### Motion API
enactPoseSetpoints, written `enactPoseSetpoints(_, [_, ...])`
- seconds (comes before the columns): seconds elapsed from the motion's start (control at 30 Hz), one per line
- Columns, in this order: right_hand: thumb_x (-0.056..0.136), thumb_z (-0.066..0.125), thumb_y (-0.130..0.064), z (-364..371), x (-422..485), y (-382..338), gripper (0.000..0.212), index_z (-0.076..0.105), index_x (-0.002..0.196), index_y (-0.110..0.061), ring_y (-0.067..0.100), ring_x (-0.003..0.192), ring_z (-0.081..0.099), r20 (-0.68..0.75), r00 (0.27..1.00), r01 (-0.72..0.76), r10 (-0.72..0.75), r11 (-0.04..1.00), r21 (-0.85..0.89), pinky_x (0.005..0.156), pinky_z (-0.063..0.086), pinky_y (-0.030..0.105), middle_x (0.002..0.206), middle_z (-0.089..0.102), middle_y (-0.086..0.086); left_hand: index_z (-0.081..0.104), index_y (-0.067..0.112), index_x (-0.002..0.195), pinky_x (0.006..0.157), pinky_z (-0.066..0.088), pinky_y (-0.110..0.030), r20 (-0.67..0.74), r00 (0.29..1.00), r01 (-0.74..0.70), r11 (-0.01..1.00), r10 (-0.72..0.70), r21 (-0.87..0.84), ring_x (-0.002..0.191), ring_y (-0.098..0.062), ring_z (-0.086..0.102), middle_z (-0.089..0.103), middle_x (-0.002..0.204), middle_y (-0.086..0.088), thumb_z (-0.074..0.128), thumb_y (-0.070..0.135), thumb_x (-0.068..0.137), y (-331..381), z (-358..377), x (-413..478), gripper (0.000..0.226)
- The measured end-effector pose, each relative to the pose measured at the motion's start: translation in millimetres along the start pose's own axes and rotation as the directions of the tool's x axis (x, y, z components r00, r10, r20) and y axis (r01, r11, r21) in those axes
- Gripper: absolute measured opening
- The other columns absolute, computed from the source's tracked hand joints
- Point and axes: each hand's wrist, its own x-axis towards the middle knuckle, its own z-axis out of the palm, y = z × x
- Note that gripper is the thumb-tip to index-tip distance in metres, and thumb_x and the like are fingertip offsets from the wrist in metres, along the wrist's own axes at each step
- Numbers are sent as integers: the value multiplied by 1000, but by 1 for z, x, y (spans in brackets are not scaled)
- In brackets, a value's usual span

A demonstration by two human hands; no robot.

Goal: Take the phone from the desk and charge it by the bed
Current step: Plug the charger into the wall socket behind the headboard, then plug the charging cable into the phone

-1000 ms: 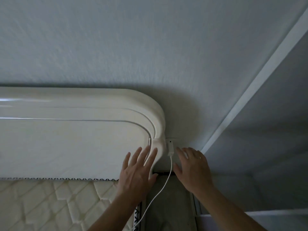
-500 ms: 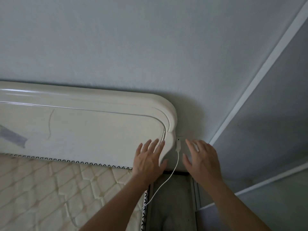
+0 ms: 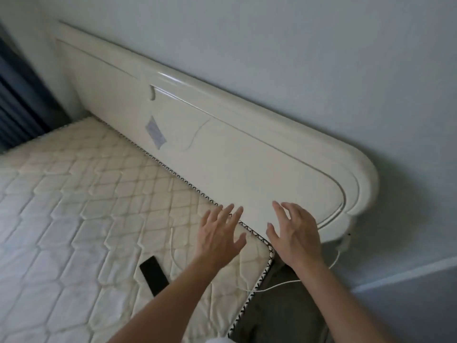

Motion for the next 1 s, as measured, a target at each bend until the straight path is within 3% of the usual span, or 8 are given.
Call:
enactPoseSetpoints(0.2, [85, 55, -37, 16, 32, -66, 51, 58, 130, -16, 28, 118, 57, 51, 963, 258, -265, 959, 116, 100, 47, 47, 124, 65, 11, 37, 30, 147, 115, 31, -45, -23, 950, 313, 949, -312, 37, 141, -23, 39, 45, 152, 2, 41, 58, 88, -45, -17, -46, 66])
enactPoseSetpoints(0.47, [85, 52, -37, 38, 30, -134, 47, 58, 128, -20, 26, 118, 56, 91, 852, 485, -515, 843, 235, 100, 46, 44, 123, 64, 5, 41, 30, 145, 114, 34, -42, -133, 784, 616, 785, -606, 55, 138, -23, 42, 49, 149, 2, 47, 57, 87, -75, -41, -113, 64])
enactPoseSetpoints(0.6, [84, 54, -38, 44, 24, -162, 50, 58, 130, -18, 27, 113, 57, 98, 807, 545, -583, 798, 256, 98, 47, 45, 121, 65, 6, 37, 32, 148, 116, 32, -42, -136, 726, 685, 727, -674, 53, 142, -21, 37, 44, 152, 3, 43, 58, 88, -84, -48, -140, 65])
enactPoseSetpoints(0.77, [82, 58, -37, 54, 19, -197, 51, 59, 129, -18, 26, 111, 59, 103, 771, 591, -628, 767, 249, 98, 45, 43, 120, 65, 6, 45, 29, 143, 112, 34, -37, -185, 668, 738, 673, -721, 41, 136, -20, 45, 51, 147, 4, 51, 54, 86, -108, -58, -162, 62])
enactPoseSetpoints(1.0, [83, 56, -37, 76, 19, -241, 49, 58, 129, -19, 26, 111, 59, 147, 761, 592, -632, 769, 243, 97, 47, 44, 119, 65, 6, 45, 30, 142, 109, 37, -37, -126, 645, 762, 648, -754, 23, 134, -20, 47, 53, 145, 4, 52, 55, 85, -155, -48, -189, 63])
